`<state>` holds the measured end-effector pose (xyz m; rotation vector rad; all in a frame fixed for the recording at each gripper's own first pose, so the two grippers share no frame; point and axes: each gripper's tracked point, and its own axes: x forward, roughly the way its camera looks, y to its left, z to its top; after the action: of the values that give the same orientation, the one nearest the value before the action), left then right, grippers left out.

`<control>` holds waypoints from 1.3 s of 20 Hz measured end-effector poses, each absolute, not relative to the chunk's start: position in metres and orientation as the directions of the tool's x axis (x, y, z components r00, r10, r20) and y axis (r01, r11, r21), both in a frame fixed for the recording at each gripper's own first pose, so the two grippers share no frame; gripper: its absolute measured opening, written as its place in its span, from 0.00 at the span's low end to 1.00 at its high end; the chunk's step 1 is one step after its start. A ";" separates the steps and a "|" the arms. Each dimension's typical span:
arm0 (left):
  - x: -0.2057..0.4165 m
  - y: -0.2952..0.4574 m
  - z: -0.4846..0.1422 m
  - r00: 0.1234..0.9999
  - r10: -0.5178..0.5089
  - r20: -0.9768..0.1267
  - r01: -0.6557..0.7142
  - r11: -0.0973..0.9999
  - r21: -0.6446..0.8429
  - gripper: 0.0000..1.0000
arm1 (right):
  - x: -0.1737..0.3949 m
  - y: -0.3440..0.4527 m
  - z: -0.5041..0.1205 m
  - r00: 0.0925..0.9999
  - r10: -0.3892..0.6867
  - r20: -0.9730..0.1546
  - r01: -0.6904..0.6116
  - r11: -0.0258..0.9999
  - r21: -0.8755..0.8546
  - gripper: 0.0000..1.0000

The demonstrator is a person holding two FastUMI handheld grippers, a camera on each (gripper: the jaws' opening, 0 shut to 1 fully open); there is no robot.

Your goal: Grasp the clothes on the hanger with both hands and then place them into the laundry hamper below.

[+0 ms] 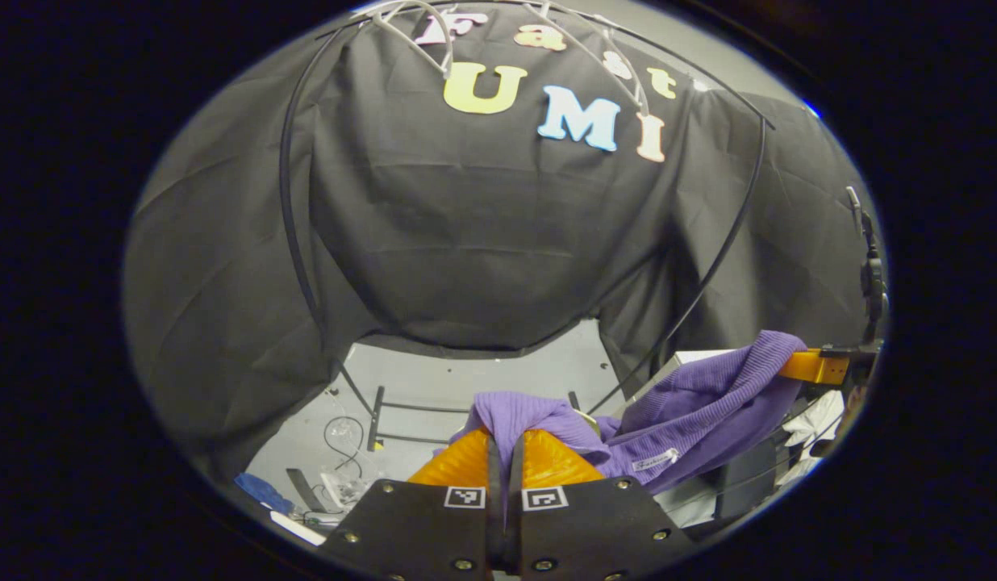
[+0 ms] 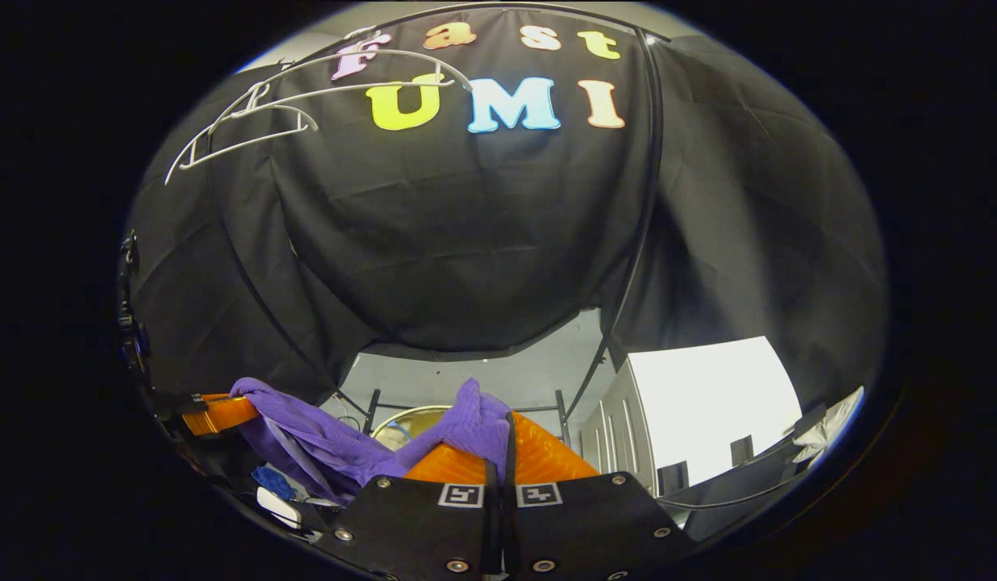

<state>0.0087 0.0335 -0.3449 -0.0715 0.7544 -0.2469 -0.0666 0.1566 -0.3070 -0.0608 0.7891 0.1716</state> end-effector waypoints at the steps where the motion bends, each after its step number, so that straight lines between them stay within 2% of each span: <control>1: 0.014 0.033 -0.356 0.694 -0.250 -0.675 0.207 0.967 -0.146 0.01 | -0.071 0.163 -0.316 0.677 0.143 -0.722 -0.191 0.981 0.016 0.01; 6: 0.018 0.016 -0.383 0.673 -0.253 -0.694 0.232 0.964 -0.127 0.01 | -0.080 0.171 -0.349 0.625 0.158 -0.765 -0.201 0.979 0.038 0.01; 7: 0.023 0.013 -0.386 0.676 -0.252 -0.693 0.229 0.965 -0.128 0.06 | -0.080 0.172 -0.355 0.612 0.159 -0.775 -0.198 0.979 0.044 0.01; 8: 0.029 0.010 -0.387 0.675 -0.253 -0.693 0.232 0.965 -0.126 0.01 | -0.078 0.173 -0.358 0.602 0.164 -0.781 -0.192 0.980 0.057 0.02; 12: 0.038 0.005 -0.388 0.672 -0.260 -0.694 0.235 0.963 -0.133 0.01 | -0.069 0.177 -0.361 0.595 0.173 -0.785 -0.177 0.981 0.083 0.02; 13: 0.040 0.003 -0.391 0.667 -0.265 -0.696 0.231 0.962 -0.145 0.06 | -0.067 0.178 -0.364 0.591 0.175 -0.788 -0.177 0.981 0.086 0.03; 16: 0.042 -0.001 -0.401 0.653 -0.274 -0.706 0.236 0.960 -0.154 0.06 | -0.064 0.175 -0.367 0.578 0.172 -0.798 -0.185 0.980 0.077 0.03; 17: 0.040 -0.004 -0.404 0.649 -0.277 -0.709 0.241 0.958 -0.154 0.01 | -0.065 0.175 -0.369 0.574 0.169 -0.801 -0.184 0.980 0.075 0.03; 26: 0.036 -0.015 -0.418 0.635 -0.286 -0.718 0.216 0.958 -0.190 0.01 | -0.070 0.179 -0.370 0.546 0.159 -0.822 -0.179 0.981 0.071 0.05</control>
<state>0.0364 -0.0155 -0.4178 -0.0889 0.8352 -0.2872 -0.0695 0.1788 -0.3703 -0.0228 0.9726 0.2005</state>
